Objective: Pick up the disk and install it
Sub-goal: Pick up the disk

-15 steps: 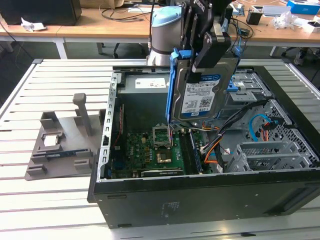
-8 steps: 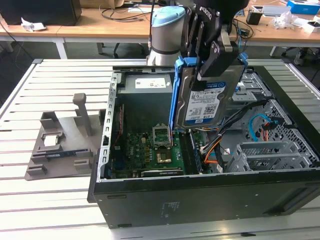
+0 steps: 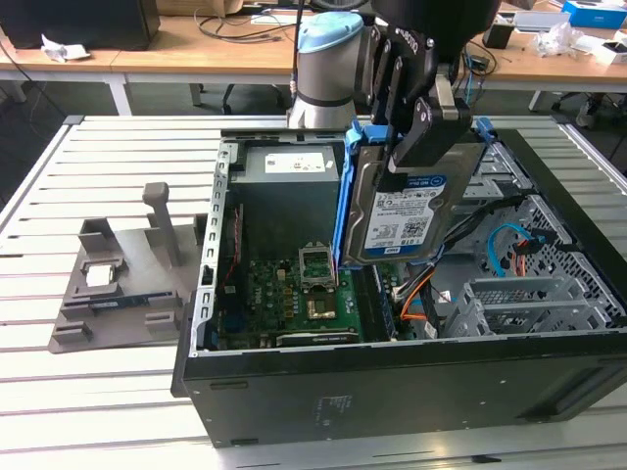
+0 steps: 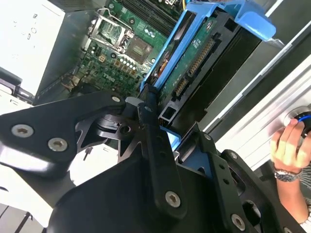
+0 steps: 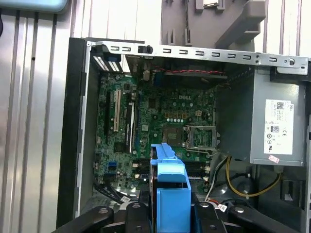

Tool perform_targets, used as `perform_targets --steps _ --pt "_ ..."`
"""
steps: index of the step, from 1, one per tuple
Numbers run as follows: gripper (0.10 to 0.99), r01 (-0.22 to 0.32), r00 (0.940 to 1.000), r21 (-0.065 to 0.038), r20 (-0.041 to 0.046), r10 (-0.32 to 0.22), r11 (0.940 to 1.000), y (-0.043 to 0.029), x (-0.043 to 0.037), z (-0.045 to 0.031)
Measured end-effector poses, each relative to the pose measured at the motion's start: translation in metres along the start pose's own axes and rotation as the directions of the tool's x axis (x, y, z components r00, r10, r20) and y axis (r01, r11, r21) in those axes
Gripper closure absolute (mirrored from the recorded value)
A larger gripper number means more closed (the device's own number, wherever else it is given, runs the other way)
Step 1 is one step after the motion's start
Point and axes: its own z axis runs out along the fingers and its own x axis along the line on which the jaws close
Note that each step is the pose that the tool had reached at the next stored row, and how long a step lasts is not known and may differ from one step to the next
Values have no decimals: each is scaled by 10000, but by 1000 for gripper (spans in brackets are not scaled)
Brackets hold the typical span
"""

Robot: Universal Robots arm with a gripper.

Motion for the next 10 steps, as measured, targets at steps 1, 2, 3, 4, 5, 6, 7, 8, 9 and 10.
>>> perform_targets --steps 1,2,3,4,5,6,7,8,9,10 --pt "718 -18 10000 1 1 18 10000 1 2 -2" --pt "718 -38 10000 1 1 38 10000 1 5 -9" --pt "718 -65 10000 1 1 65 10000 2 5 -31" --pt "718 -80 10000 2 3 80 10000 2 5 -57" --pt "718 -94 10000 2 3 94 10000 4 3 -108" --pt "718 -99 10000 2 4 99 10000 6 3 -143" --pt "718 -105 9999 3 5 105 9999 7 2 -180" --pt "718 -110 9999 3 5 110 9999 9 1 -216" --pt "718 -113 9999 3 5 113 9999 11 0 -257" --pt "718 -114 9999 3 6 114 9999 12 0 -275"
